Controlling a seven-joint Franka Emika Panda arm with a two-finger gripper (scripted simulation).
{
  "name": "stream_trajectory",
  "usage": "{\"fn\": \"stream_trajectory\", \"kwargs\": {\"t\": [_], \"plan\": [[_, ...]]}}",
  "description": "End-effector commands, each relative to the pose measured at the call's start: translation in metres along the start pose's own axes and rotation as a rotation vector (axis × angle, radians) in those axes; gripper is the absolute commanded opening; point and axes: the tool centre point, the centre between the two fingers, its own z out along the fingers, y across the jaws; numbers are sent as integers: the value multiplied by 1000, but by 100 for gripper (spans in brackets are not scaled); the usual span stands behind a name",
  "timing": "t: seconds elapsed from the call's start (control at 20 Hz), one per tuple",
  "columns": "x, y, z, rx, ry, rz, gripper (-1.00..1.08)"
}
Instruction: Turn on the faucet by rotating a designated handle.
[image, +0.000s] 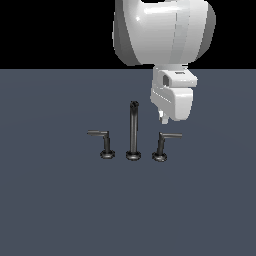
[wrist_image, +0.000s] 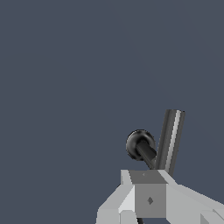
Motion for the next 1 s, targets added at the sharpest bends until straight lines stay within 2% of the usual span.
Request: {"fn": "stream_trajectory", "kwargs": {"t": [0.0, 0.4, 0.8, 0.95], "plan": [[11, -3, 13, 1, 0, 53, -100], [32, -7, 37, 1, -2, 152, -100], [34, -8, 40, 1, -3, 163, -100], [37, 3, 40, 1, -3, 163, -100]]}}
